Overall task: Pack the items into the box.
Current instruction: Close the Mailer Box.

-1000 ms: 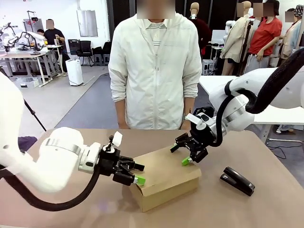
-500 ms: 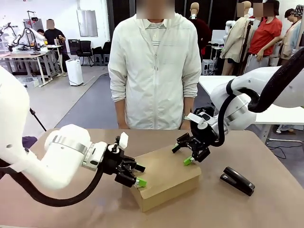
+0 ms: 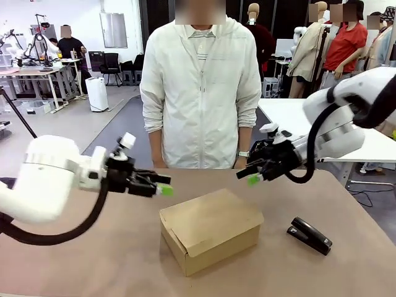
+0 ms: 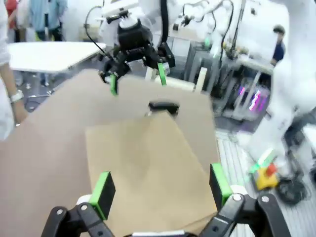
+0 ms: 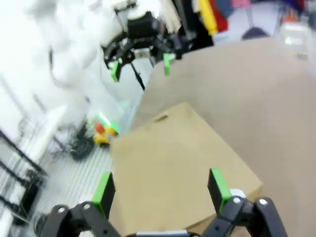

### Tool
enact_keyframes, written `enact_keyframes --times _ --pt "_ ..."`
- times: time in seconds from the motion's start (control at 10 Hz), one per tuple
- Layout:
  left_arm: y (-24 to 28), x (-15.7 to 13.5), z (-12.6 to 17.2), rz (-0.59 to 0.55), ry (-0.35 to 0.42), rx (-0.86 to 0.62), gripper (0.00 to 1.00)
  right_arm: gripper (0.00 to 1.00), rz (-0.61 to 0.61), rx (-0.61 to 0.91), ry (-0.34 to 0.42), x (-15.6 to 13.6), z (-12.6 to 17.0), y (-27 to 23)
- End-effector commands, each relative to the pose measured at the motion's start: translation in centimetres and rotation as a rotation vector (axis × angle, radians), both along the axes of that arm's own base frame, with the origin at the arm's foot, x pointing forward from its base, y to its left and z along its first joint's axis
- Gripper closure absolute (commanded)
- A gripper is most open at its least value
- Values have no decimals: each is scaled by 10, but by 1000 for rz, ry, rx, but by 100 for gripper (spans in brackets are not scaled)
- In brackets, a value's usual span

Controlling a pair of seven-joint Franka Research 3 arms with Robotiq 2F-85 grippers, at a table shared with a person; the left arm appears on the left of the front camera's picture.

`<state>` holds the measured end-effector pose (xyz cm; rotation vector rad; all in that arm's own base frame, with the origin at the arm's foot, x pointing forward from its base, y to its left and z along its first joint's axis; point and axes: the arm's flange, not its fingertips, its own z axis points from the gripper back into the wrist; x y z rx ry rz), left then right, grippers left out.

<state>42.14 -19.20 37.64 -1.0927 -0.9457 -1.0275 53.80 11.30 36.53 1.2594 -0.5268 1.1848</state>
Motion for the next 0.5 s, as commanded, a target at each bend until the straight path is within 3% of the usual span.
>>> enact_keyframes --times 0.0,0.2,0.4 --pt "45 -4 14 15 380 -154 0 0 -53 9 270 -25 22 -29" --pt "102 -6 18 32 783 -241 0 0 -139 -24 495 -52 25 -70" --pt "159 -14 17 35 1060 -295 0 0 -191 67 604 -85 16 -110"
